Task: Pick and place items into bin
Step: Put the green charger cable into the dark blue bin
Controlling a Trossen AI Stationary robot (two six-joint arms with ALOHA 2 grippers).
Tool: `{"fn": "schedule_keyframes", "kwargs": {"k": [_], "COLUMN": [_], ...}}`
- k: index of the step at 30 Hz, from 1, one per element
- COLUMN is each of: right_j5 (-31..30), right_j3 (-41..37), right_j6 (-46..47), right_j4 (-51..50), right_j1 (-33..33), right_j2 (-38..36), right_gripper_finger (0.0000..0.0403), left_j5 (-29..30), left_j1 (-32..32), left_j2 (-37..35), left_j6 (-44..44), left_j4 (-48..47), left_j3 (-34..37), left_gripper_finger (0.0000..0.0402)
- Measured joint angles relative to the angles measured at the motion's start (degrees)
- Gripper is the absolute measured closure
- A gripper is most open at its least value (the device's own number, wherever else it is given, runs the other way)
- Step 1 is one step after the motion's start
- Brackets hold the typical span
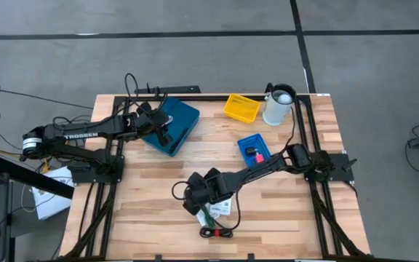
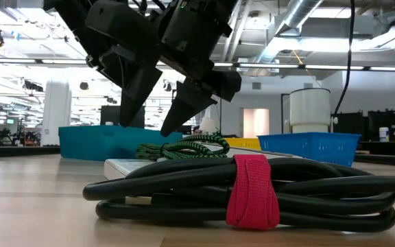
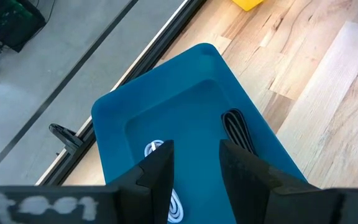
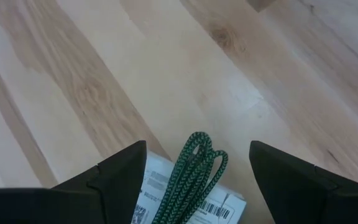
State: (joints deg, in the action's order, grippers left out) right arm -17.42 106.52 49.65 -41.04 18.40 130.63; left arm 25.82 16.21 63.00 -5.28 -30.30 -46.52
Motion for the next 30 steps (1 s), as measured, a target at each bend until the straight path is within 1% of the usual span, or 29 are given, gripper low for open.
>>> {"fn": "schedule_keyframes", "kwargs": {"k": [14,24,30], "right_j5": [-1.1,-3.7,-3.7], "right_j3": [0.0,0.0,0.0], "right_j6": [0.0,2.1,3.6], "right_j4": [0.4,0.8,0.8], "right_j1": [0.7,0.8,1.0], "right_j2": [0.0,0.0,0.0], "right_gripper_finger": [0.0121,0.0121,0.0121], "left_j5": [0.0,0.0,0.0], "left_j1": [0.0,0.0,0.0], "left_j2": [0.0,0.0,0.0], "left_j6": [0.0,0.0,0.0], "left_j4": [0.0,0.0,0.0], "left_j3": [0.0,0.0,0.0], "left_gripper_finger": [0.0282,0.0282,0.0282]}}
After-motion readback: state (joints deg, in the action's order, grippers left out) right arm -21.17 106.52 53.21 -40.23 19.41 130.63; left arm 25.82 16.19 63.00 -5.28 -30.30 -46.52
